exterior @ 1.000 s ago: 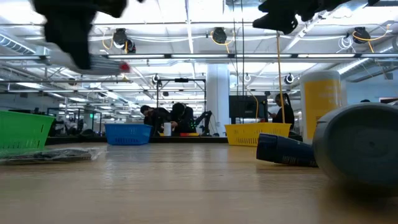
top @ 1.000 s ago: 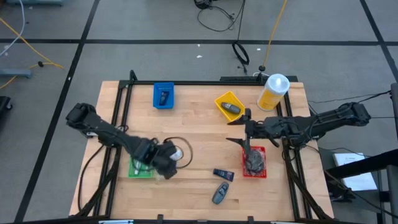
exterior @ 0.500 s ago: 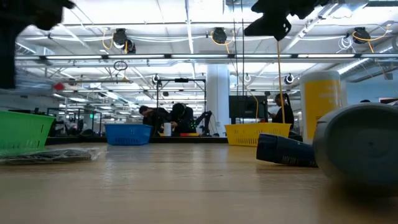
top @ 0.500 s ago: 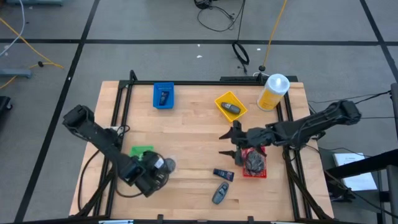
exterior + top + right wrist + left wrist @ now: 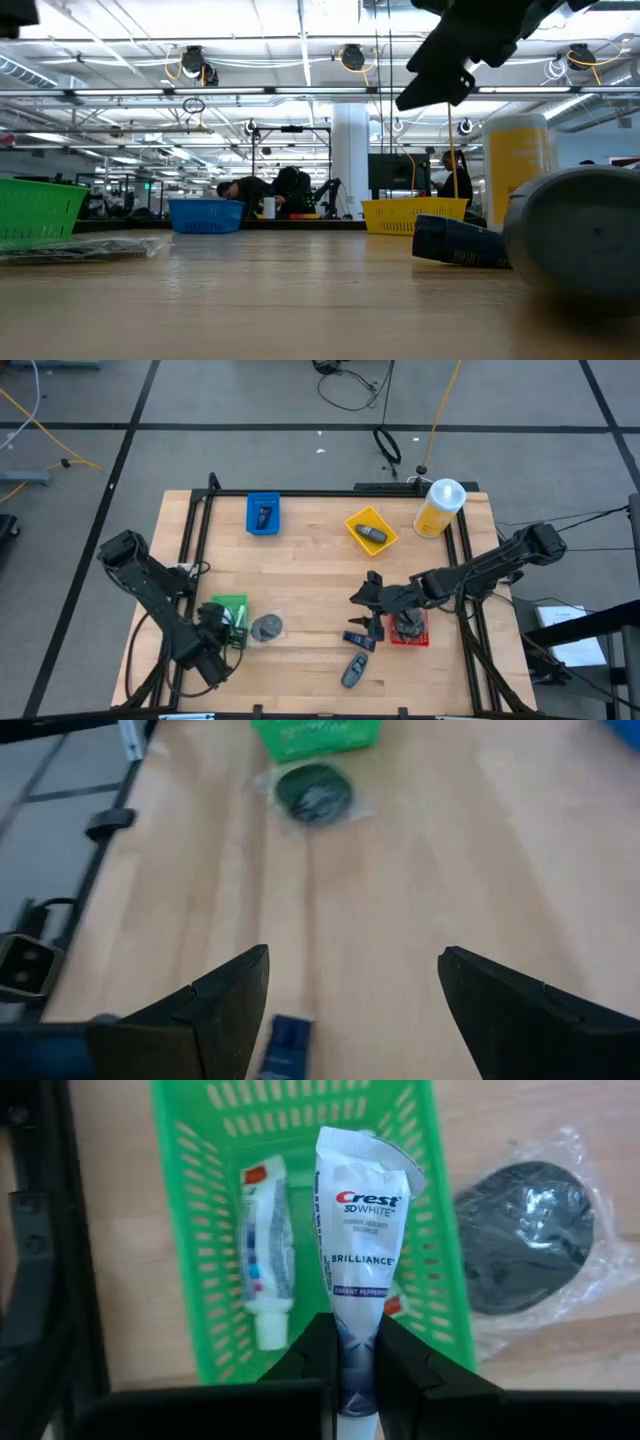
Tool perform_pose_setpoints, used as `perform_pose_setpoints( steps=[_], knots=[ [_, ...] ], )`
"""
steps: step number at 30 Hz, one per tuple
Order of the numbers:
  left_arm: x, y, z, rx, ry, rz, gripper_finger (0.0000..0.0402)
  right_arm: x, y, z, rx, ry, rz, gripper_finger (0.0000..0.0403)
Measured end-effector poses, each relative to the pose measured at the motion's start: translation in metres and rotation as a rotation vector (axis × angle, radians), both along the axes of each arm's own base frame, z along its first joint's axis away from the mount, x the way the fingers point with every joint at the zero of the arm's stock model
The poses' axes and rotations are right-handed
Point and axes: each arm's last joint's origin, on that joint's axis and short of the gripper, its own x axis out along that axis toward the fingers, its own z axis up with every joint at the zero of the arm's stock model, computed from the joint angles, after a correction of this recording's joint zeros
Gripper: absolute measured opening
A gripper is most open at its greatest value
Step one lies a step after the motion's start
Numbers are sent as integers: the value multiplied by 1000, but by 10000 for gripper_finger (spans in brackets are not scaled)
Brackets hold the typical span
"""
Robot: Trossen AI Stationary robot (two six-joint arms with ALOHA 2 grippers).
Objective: Pick & Place Travel size toiletries
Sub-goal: Put the white toothpaste into the green bin, then put the dark blue shaving cream into the blue bin
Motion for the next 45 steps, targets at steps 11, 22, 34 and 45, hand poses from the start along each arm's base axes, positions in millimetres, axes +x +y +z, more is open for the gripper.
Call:
perform_pose_setpoints(
  steps=[11,22,34,45],
  knots=[
    [13,27,3,43,123,110,116,10,15,-28,30,81,52,281],
    [23,34,7,-29,63,134,214,10,23,-32,47,87,100,281],
    [17,48,57,-196,-369,100,218,12,32,-58,-2,183,117,281],
    [39,49,75,-33,-720,-92,218,12,39,-90,-5,327,122,281]
  ],
)
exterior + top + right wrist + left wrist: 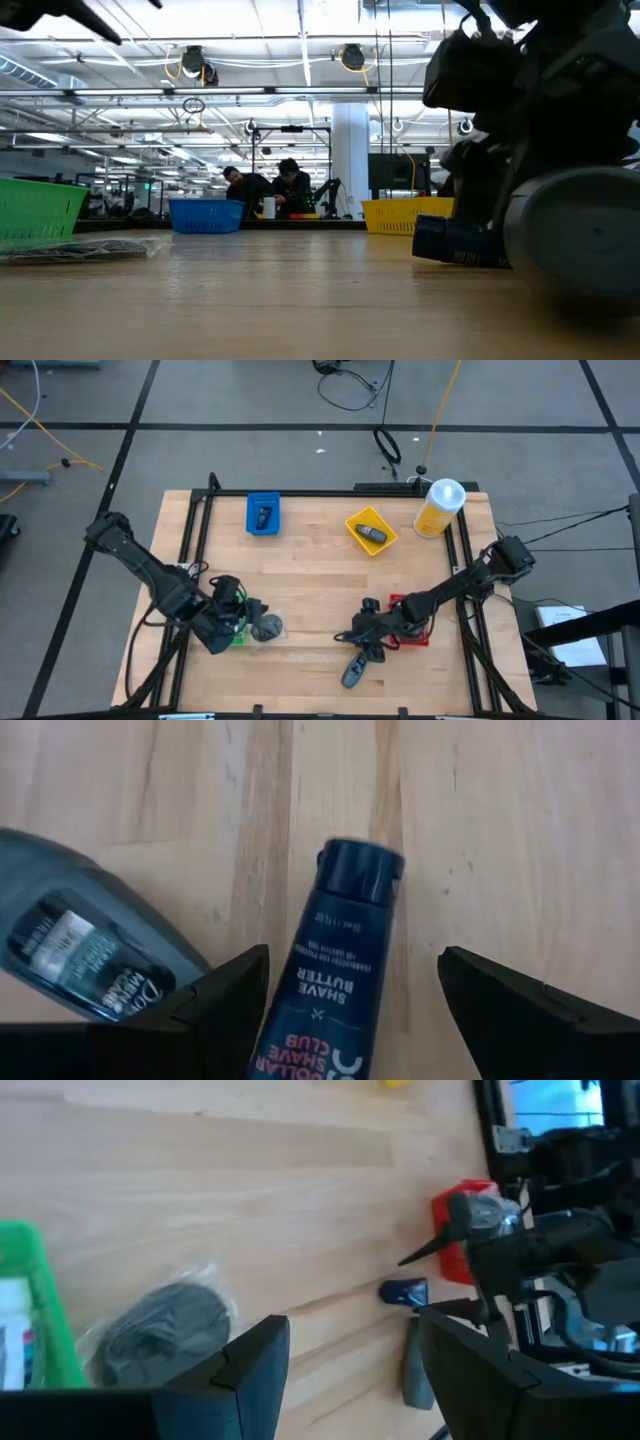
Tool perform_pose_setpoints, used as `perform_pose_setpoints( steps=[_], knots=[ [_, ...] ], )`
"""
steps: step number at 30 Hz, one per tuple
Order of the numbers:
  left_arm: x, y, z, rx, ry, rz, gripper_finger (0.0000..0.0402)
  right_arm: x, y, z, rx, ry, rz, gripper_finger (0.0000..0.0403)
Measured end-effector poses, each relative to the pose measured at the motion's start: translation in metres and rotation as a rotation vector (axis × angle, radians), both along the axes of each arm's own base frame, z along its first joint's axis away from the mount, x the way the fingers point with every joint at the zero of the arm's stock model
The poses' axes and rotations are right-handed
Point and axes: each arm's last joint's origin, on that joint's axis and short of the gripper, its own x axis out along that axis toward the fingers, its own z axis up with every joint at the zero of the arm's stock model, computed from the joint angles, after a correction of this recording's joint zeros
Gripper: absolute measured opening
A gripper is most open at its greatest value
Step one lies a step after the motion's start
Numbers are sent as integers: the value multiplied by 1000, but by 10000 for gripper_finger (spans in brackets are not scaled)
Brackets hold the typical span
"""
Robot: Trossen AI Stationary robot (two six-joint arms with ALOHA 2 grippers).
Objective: Pick & Place Travel size toiletries
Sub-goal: Put the dark blue shaving cream into the blue bin
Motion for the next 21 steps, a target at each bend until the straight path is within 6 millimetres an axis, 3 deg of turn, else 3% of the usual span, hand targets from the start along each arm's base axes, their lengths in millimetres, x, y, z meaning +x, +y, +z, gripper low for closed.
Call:
perform_pose_setpoints(
  steps=[7,16,21],
  knots=[
    [13,11,3,63,-14,-45,218,0,-5,-11,-17,69,-35,237],
    [22,27,3,140,22,-59,218,0,-16,-1,-10,53,-62,118],
    [25,33,3,171,40,-70,218,2,-26,5,-8,38,-87,79]
  ],
)
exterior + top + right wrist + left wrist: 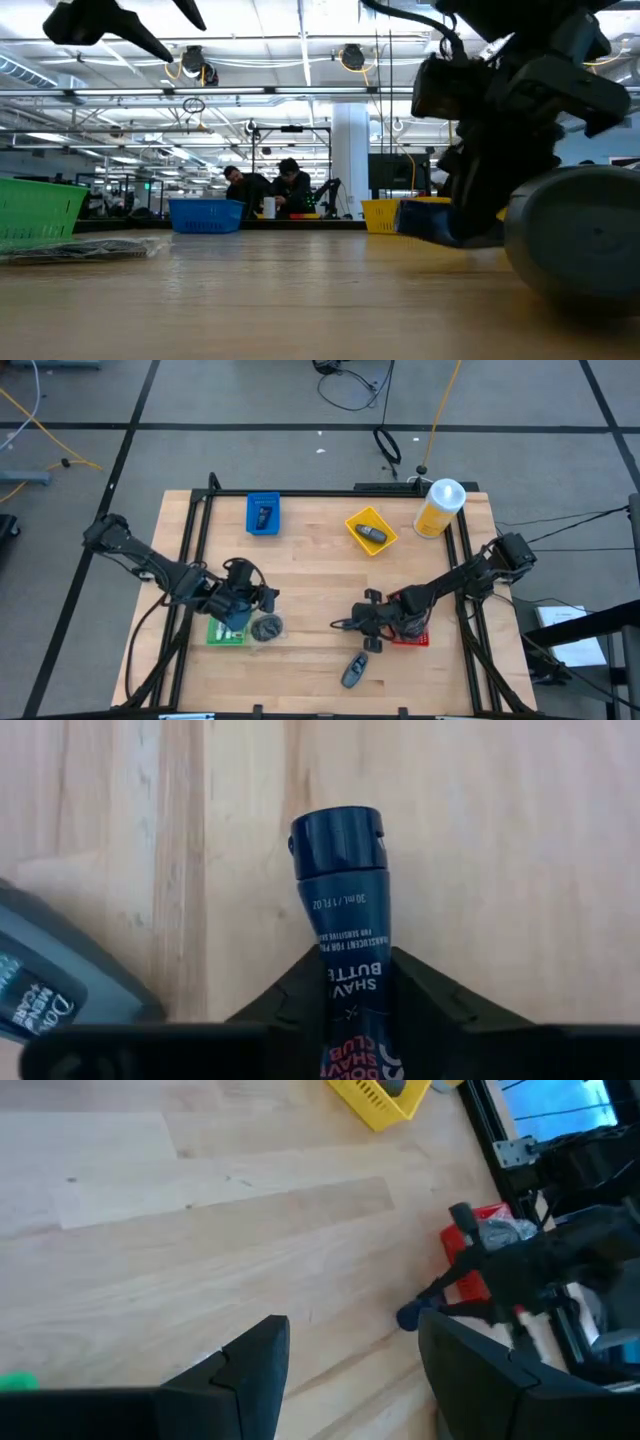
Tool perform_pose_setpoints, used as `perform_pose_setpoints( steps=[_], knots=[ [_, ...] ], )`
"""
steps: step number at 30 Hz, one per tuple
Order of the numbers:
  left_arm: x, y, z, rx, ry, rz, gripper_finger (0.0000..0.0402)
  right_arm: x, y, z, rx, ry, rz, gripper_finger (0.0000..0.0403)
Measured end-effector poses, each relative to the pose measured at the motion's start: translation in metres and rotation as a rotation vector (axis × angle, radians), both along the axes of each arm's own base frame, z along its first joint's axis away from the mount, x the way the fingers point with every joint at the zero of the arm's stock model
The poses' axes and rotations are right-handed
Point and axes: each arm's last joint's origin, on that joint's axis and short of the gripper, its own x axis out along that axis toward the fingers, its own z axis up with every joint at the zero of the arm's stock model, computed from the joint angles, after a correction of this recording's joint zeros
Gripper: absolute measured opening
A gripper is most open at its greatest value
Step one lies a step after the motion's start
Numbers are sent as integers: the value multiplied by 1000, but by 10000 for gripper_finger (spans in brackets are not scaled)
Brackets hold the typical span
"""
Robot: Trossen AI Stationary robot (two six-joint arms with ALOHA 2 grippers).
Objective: Pick & Place Travel size toiletries
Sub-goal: Put the dark blue shaving cream into the blue bin
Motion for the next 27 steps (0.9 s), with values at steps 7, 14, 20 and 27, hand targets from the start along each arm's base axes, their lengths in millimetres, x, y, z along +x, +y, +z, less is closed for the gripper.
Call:
perform_pose_setpoints(
  steps=[7,14,20,27],
  knots=[
    [5,11,-1,17,84,-109,218,0,-15,32,24,-122,-27,70],
    [16,28,1,154,117,-214,218,-3,-38,75,75,-311,-103,70],
    [35,51,12,123,-35,-167,218,-5,-56,104,106,-472,-167,70],
    [56,78,25,17,-250,-96,218,-2,-78,121,101,-616,-260,70]
  ],
)
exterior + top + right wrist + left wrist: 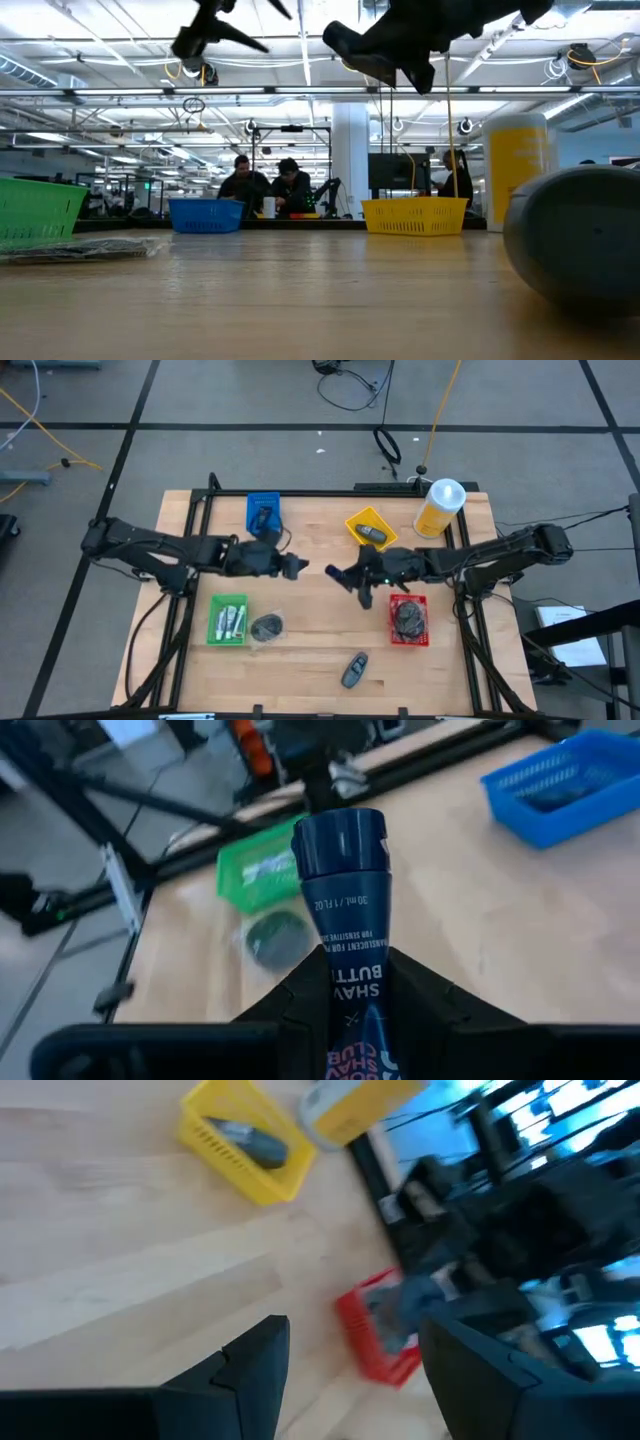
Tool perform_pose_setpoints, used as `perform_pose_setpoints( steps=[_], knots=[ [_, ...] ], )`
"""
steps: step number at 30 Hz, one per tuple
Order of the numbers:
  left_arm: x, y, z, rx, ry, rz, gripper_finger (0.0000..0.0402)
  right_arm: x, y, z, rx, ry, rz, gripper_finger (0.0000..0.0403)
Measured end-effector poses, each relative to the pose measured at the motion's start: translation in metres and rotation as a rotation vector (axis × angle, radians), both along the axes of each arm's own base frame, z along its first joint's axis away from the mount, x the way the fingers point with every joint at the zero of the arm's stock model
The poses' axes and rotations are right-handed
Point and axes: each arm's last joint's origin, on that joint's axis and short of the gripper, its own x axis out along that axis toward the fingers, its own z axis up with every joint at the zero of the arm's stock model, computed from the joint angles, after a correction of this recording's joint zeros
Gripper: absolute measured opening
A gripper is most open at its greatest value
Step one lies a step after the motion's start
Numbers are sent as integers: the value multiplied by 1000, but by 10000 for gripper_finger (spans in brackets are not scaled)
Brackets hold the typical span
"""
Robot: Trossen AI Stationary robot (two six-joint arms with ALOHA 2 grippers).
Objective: Pick & Place Travel size toiletries
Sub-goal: Put the dark blue shaving cream into the blue bin
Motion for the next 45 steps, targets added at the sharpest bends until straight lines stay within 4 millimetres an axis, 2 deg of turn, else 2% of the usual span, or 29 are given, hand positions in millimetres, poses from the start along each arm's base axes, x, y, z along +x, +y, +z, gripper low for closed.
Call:
perform_pose_setpoints(
  steps=[5,11,16,20,28,41,45],
  knots=[
    [13,13,-4,-20,-33,-5,218,1,-11,0,0,-3,-36,70],
    [37,23,-22,-49,-32,-69,218,1,-20,-1,-1,9,-67,70],
    [58,29,-35,-64,-84,-131,218,2,-26,-14,7,99,-92,70],
    [66,34,-46,-85,-66,-145,218,6,-26,-19,6,116,-92,70],
    [72,44,-64,-107,-7,-138,218,8,-26,-22,19,121,-92,70],
    [74,50,-62,-106,-31,-137,216,7,-25,-23,19,137,-94,70],
    [74,49,-61,-111,-46,-152,187,6,-25,-24,19,143,-95,70]
  ],
)
